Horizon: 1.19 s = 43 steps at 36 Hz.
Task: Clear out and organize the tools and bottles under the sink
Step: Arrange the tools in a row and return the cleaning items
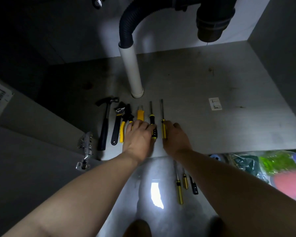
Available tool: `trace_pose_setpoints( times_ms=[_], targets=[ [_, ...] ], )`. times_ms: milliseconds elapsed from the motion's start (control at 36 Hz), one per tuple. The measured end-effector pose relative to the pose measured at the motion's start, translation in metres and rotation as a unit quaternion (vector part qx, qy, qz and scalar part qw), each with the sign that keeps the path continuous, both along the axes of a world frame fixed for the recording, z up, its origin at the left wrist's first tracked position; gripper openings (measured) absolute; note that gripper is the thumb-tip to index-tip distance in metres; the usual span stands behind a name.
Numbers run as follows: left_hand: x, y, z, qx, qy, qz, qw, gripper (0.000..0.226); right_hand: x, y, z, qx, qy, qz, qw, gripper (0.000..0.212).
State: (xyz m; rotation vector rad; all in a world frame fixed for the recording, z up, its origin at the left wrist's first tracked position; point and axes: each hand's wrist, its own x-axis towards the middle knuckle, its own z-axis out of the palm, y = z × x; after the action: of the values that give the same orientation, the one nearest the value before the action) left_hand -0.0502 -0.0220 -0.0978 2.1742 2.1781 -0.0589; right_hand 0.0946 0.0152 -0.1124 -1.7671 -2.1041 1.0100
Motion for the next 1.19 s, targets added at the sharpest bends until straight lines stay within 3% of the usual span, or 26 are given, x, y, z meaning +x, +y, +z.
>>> trace_pose_setpoints(
  times_ms=[917, 1000, 1083, 1139, 1194],
  targets=[
    [-0.002, -0.004, -0.001, 0.013, -0.013, -0.008, 1.0, 0.057, 0.033, -0.004, 0.0, -0.008, 0.023, 0.024, 0.999, 0.064],
    [-0.002, -0.005, 0.0, 0.018, -0.015, -0.013, 1.0, 0.058, 0.038, -0.005, 0.001, -0.01, 0.024, 0.028, 0.999, 0.054],
    [0.002, -0.008, 0.007, 0.028, -0.01, -0.026, 0.999, 0.053, 0.044, -0.006, 0.002, 0.001, 0.017, 0.05, 0.999, 0.027],
    [0.006, -0.014, 0.012, 0.062, 0.002, -0.073, 0.995, 0.043, 0.05, -0.009, 0.005, 0.014, -0.01, 0.072, 0.997, 0.011],
    [0.01, -0.024, 0.013, 0.087, 0.014, -0.172, 0.981, 0.035, 0.058, -0.016, 0.004, 0.032, -0.051, 0.097, 0.993, 0.011]
  ],
)
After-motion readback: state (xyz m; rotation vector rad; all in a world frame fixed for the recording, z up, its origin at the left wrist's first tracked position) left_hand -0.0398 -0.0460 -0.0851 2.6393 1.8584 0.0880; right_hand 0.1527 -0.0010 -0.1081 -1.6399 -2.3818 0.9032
